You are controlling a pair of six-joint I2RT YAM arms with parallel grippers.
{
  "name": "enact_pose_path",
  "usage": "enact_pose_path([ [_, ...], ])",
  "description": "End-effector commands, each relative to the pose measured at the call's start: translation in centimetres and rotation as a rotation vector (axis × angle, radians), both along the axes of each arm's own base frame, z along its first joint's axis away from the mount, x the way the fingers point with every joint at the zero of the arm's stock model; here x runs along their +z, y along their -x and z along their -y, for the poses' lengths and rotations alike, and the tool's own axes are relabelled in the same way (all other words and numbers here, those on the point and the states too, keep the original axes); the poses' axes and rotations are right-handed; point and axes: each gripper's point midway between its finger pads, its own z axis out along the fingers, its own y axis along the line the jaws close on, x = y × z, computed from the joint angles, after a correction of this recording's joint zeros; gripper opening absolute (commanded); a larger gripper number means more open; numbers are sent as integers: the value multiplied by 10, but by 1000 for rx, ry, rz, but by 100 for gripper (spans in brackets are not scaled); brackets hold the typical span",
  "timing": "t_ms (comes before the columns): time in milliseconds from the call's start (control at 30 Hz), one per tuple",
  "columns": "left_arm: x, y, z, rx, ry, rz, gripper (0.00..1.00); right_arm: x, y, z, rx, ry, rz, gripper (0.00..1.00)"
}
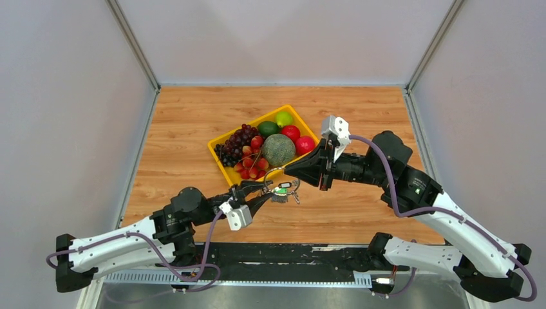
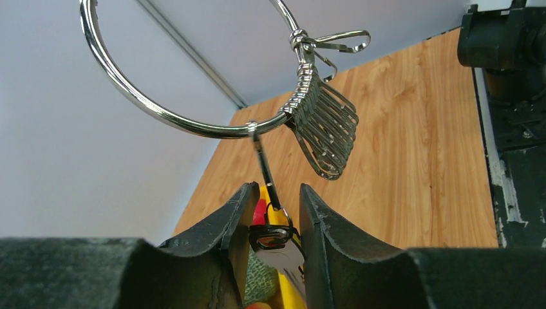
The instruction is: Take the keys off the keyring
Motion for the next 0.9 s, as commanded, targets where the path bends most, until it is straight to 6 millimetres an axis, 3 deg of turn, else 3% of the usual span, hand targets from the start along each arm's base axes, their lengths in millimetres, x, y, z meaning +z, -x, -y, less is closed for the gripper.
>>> enact_pose_path([
  [0, 11, 11, 6, -59, 108, -83, 40, 30, 0, 7, -23, -60, 52, 0],
  [200, -5, 17, 13, -101, 192, -204, 42, 30, -7, 10, -70, -46, 57, 0],
  [333, -13, 15, 17, -97, 210, -265, 51, 27, -18, 12, -126, -27, 56, 0],
  [500, -20, 6, 19, -49, 227, -301, 55, 26, -25, 13, -159, -14, 67, 0],
  [867, -22, -20, 22, 70, 296, -337, 54, 35, -32, 15, -187, -1, 94, 0],
])
